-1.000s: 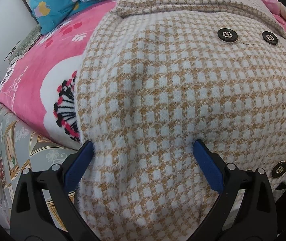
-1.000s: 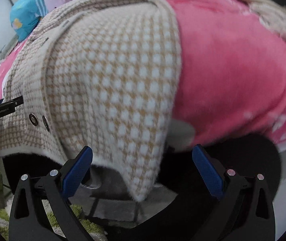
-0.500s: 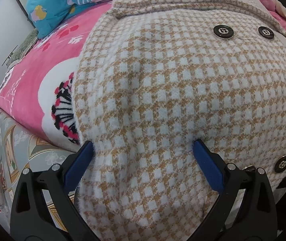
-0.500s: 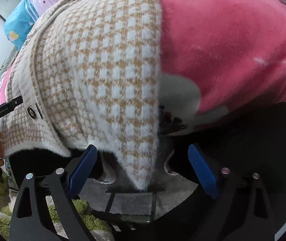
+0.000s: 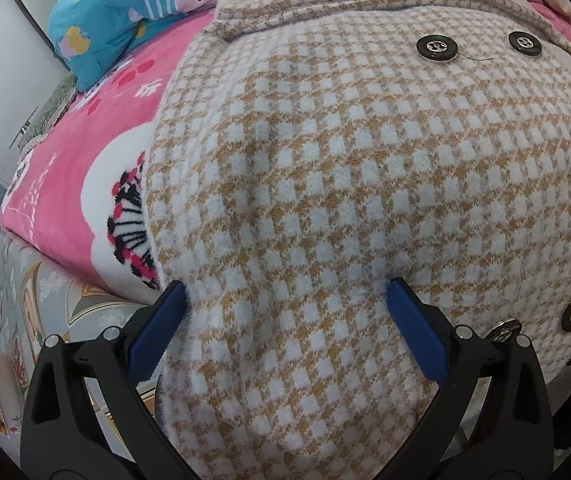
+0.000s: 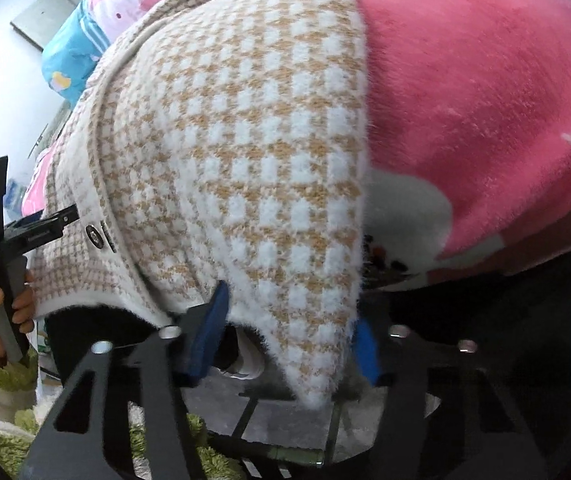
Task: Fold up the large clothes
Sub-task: 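Grasp the coat hem with the right gripper while the left gripper grasps it too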
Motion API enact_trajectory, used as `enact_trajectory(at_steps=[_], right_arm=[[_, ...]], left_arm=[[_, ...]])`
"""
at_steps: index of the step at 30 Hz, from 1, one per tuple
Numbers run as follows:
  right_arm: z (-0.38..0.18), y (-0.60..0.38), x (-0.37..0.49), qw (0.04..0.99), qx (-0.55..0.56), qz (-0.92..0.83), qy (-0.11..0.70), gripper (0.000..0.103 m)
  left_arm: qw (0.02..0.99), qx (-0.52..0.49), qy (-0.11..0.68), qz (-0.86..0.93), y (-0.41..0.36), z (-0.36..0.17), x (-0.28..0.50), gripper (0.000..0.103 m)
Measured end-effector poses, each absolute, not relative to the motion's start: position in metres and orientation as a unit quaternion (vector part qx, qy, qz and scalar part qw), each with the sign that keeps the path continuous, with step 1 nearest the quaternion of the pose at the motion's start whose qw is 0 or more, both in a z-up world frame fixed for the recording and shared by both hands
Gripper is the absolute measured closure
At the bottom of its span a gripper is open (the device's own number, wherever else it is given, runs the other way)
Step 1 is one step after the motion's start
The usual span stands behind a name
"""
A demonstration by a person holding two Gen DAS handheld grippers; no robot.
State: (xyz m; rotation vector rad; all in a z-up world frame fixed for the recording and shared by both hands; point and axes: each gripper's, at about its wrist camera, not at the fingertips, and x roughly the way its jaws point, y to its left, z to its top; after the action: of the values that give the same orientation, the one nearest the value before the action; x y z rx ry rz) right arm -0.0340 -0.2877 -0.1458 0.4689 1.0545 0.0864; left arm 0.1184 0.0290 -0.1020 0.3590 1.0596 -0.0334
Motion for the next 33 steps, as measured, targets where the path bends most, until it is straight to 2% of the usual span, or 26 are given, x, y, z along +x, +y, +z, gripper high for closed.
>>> enact_trajectory(at_steps=[3, 6, 13, 17, 25, 26, 28, 30, 31, 33], right_arm=[[-0.143, -0.285, -0.038, 0.842, 0.218, 0.040, 0.493, 0.077], [-0.136, -0.275, -0.043, 0.846, 0.217, 0.045, 0.484, 0.084], [-0.119, -0.273, -0.050, 0.857, 0.205, 0.052, 0.470, 0.087], [-0.114, -0.273, -0.054, 0.861, 0.206, 0.057, 0.461, 0.087], [-0.116, -0.277, -0.050, 0.859, 0.199, 0.061, 0.468, 0.087], [-0.116, -0.275, -0.048, 0.859, 0.198, 0.061, 0.469, 0.087], [-0.116, -0.273, -0.047, 0.858, 0.197, 0.058, 0.471, 0.087], [-0.115, -0.272, -0.047, 0.858, 0.200, 0.057, 0.470, 0.087], [-0.115, -0.273, -0.048, 0.858, 0.202, 0.056, 0.469, 0.087], [-0.116, -0.271, -0.048, 0.858, 0.203, 0.055, 0.468, 0.087]], left_arm=[[0.842, 0.185, 0.507, -0.020, 0.025, -0.100, 0.117, 0.006], [0.846, 0.171, 0.503, -0.035, 0.027, -0.083, 0.110, 0.006], [0.863, 0.191, 0.463, -0.063, 0.038, -0.048, 0.055, 0.006], [0.862, 0.188, 0.465, -0.074, 0.051, -0.045, 0.014, 0.006], [0.867, 0.124, 0.476, -0.081, 0.079, -0.049, -0.034, 0.008], [0.868, 0.106, 0.478, -0.083, 0.082, -0.050, -0.034, 0.011], [0.869, 0.079, 0.480, -0.091, 0.086, -0.053, -0.031, 0.027], [0.865, 0.065, 0.488, -0.095, 0.086, -0.058, -0.028, 0.031], [0.861, 0.059, 0.496, -0.094, 0.086, -0.063, -0.027, 0.038], [0.852, 0.037, 0.513, -0.097, 0.090, -0.070, -0.024, 0.045]])
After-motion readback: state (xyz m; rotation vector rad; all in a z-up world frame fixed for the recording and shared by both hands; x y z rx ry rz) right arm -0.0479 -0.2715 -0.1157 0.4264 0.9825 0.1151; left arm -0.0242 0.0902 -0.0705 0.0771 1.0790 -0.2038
